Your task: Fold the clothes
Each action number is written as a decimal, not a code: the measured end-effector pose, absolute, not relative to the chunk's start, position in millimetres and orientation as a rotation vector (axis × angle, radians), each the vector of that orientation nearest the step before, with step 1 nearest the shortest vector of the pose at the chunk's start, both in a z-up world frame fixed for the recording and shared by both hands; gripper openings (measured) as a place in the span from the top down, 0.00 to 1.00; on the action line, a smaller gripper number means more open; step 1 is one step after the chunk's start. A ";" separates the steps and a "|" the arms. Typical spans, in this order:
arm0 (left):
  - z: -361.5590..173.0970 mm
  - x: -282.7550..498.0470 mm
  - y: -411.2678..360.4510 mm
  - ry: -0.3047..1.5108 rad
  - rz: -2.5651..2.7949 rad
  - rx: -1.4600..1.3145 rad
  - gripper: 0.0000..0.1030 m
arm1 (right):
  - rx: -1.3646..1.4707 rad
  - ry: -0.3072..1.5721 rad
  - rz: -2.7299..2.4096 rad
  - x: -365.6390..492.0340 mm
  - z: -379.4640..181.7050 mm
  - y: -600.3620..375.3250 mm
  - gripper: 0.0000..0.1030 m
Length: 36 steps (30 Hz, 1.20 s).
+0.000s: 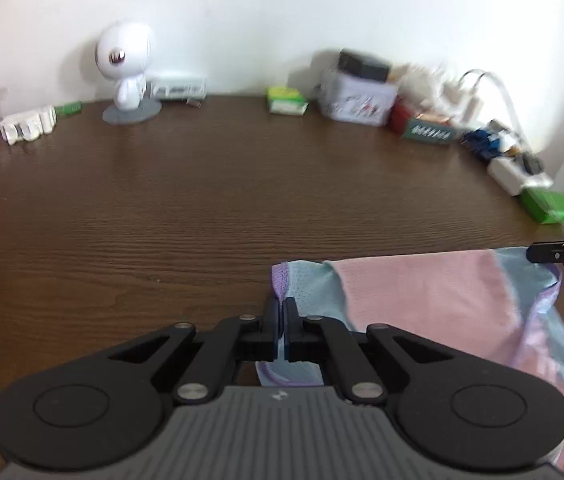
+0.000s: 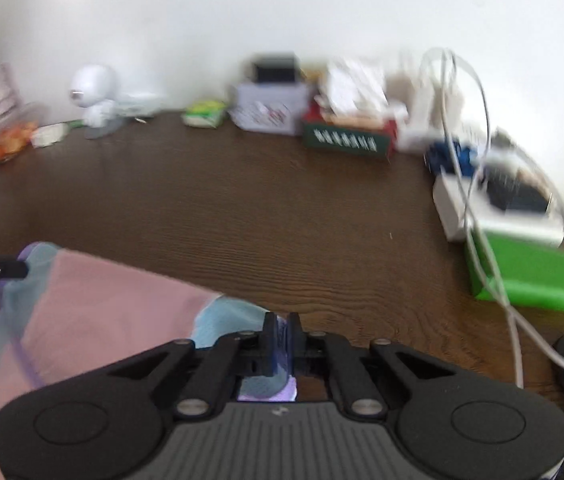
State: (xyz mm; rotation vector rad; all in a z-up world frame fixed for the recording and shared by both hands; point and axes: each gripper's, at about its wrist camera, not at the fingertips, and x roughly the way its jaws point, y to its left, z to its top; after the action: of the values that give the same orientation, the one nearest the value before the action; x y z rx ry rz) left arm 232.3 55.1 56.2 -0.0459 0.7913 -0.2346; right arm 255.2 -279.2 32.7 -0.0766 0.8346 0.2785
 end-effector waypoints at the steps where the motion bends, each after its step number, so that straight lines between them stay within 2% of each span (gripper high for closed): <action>1: 64.6 206.8 58.8 0.770 -0.263 -0.058 0.98 | -0.083 0.791 0.315 226.4 45.5 -280.2 0.97; 3: 69.8 150.3 64.5 0.769 -0.312 -0.047 0.98 | -0.095 0.746 0.379 161.8 59.5 -284.6 0.97; 6: 51.5 75.1 70.3 0.865 -0.330 0.010 0.97 | -0.165 0.818 0.482 65.4 46.4 -285.3 0.97; 9: 48.3 36.6 90.0 0.926 -0.350 -0.082 0.88 | -0.144 0.884 0.545 10.8 35.2 -290.5 0.90; 10: 51.1 27.9 97.7 0.930 -0.358 -0.125 0.84 | -0.128 0.864 0.558 3.1 39.2 -294.2 0.88; 12: 63.9 22.2 101.8 0.854 -0.355 -0.137 0.62 | -0.098 0.807 0.572 -3.1 49.5 -301.0 0.78; 17: 73.0 32.4 66.1 0.746 -0.555 0.024 0.59 | -0.121 0.757 0.685 16.6 51.0 -278.7 0.76; 18: 70.7 32.6 58.7 0.743 -0.612 0.075 0.55 | -0.152 0.773 0.703 19.7 47.3 -270.9 0.76; 22: 53.4 35.0 42.2 0.791 -0.718 0.227 0.52 | -0.263 0.809 0.751 15.4 36.6 -251.0 0.75; 25: 40.7 40.6 42.2 0.841 -0.724 0.210 0.53 | -0.277 0.810 0.707 20.9 33.9 -249.7 0.75; 28: 34.8 44.8 49.4 0.875 -0.750 0.155 0.64 | -0.251 0.844 0.710 33.6 25.2 -246.9 0.75; 29: 34.3 45.9 52.1 0.883 -0.748 0.145 0.72 | -0.260 0.854 0.717 34.2 23.3 -245.3 0.75; 30: 34.0 46.7 54.2 0.890 -0.745 0.136 0.82 | -0.269 0.865 0.725 34.8 21.4 -243.8 0.79; 31: 33.8 48.5 57.0 0.897 -0.737 0.120 0.86 | -0.276 0.871 0.733 34.9 20.1 -242.4 0.86; 32: 34.7 50.0 60.9 0.897 -0.722 0.100 0.92 | -0.272 0.860 0.735 33.2 21.2 -241.9 1.00; 33: 35.9 50.9 64.8 0.891 -0.707 0.078 0.96 | -0.259 0.846 0.719 32.8 23.2 -241.9 0.99; 36: 44.7 57.8 72.1 0.837 -0.636 0.038 0.98 | -0.221 0.789 0.666 36.0 36.0 -245.1 0.99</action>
State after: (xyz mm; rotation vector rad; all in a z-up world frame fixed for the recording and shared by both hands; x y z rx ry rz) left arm 57.8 72.1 44.7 0.0377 0.8374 -0.6360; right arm 36.0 -245.1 36.0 -0.2205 0.7885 0.6662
